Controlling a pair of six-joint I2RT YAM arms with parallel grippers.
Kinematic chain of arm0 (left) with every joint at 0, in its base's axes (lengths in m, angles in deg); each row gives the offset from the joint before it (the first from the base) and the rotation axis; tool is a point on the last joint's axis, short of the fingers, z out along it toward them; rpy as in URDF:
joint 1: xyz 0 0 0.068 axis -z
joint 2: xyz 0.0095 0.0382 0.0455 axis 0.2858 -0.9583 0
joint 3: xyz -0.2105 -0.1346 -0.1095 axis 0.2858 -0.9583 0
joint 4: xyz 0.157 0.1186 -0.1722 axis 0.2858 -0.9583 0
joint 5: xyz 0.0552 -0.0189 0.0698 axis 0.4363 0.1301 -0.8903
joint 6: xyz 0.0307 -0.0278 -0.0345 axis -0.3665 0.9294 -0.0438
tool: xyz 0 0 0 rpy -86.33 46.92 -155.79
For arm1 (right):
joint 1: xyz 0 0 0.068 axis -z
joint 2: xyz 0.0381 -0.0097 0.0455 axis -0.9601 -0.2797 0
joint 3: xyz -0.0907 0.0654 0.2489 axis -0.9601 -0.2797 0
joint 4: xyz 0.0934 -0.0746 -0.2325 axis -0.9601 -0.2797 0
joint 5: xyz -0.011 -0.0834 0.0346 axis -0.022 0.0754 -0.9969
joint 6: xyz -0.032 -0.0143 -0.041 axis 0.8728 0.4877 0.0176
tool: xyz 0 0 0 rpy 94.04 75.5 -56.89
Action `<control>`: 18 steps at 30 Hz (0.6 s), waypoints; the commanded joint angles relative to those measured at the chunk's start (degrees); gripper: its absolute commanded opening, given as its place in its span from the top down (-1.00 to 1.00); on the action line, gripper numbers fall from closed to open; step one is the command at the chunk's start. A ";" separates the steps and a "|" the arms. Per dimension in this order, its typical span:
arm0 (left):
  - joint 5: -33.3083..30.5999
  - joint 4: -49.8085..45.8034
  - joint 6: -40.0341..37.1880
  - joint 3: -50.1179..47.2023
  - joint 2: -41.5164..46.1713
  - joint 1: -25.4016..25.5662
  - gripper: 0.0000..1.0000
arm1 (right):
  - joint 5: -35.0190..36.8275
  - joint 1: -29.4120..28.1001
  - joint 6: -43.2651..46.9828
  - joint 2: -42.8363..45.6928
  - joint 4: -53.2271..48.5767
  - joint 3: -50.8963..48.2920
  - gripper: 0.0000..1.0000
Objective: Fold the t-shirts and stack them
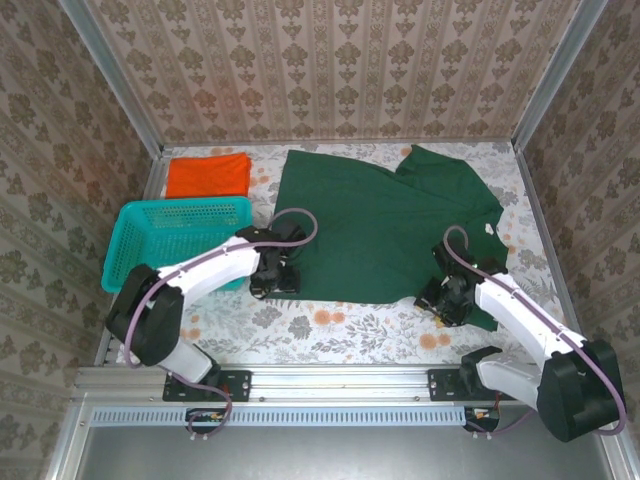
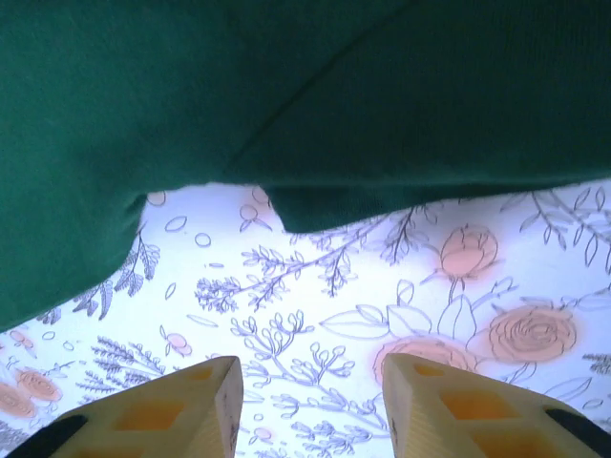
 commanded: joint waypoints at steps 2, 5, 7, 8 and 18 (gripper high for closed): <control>2.06 -3.25 -1.44 1.65 -2.40 -0.41 -0.27 | -2.68 -0.51 -2.83 -0.45 -1.66 -1.37 0.14; -1.47 -4.29 -4.45 4.49 -4.33 -0.61 -0.28 | -0.98 -0.63 -2.55 -2.66 0.69 -0.90 0.14; -2.88 -4.02 -5.80 5.52 -5.35 -0.58 -0.27 | -0.36 -0.61 -2.53 -4.76 2.74 -0.66 0.14; -3.32 -3.81 -6.49 5.70 -5.69 -0.58 -0.26 | 0.03 -0.60 -2.51 -5.98 3.64 -0.31 0.14; -6.40 -1.46 -8.53 3.83 -5.70 -2.10 -0.14 | 5.88 -0.77 1.29 -13.94 4.88 5.34 0.18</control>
